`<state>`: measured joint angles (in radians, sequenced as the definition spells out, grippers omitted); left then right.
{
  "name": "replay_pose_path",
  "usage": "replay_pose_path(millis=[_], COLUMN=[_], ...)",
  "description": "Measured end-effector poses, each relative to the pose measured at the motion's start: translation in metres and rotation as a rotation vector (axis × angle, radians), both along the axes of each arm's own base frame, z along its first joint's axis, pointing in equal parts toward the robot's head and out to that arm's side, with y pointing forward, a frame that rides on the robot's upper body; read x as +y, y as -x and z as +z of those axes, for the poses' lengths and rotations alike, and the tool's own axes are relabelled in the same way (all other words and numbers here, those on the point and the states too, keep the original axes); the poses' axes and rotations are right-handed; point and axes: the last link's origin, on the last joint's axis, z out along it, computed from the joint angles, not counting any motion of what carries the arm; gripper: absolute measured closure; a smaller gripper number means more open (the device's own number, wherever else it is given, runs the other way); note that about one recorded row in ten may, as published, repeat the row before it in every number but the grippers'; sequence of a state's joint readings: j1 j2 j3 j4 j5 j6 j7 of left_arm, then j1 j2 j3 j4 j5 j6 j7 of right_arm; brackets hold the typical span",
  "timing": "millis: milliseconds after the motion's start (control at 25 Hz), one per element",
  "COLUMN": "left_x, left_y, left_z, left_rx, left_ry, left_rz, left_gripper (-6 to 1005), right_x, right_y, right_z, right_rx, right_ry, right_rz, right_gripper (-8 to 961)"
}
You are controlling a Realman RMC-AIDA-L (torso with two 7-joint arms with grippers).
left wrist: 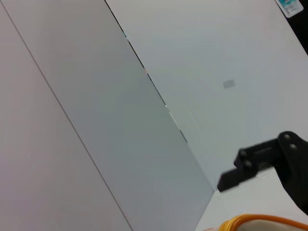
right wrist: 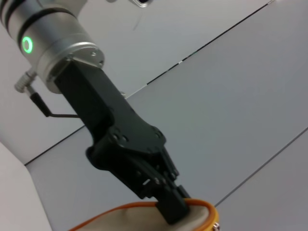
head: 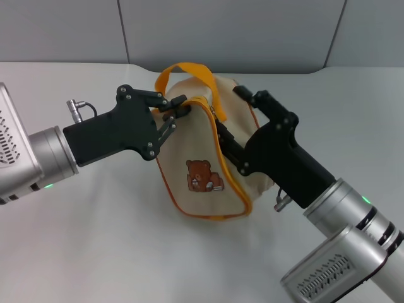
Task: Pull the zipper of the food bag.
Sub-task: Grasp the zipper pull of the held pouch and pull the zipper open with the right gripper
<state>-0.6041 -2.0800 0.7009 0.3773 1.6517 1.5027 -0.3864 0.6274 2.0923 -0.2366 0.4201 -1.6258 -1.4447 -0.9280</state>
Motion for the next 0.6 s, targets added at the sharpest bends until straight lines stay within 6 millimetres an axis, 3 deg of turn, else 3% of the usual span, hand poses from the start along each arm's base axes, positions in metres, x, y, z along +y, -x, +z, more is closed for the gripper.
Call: replay_pose_path(millis=[120,560,600], left_x=[0.0015,0.0030,0.0030], left_y=[-0.0018,-0.0032,-0.0032], left_z=[0.0001,-0.0002,-0.0002], left_rx=[-0.001,0.000,0.001], left_ry=[0.000,-0.001,-0.001], left_rz=[-0.004,-0.004,-0.004], left_gripper=[930,929,929], right_x=[-0.0007,0.0006,0.0009], right_y=[0.0021,0.0040,0.0041], right_z=[-0.0012,-0.0012,-0.0010], right_rx=[0.006,0.013,0.014], right_ry=[0.007,0.007,0.005], right_rz=[0.003,0.002,0.000], right_gripper=[321,567,640])
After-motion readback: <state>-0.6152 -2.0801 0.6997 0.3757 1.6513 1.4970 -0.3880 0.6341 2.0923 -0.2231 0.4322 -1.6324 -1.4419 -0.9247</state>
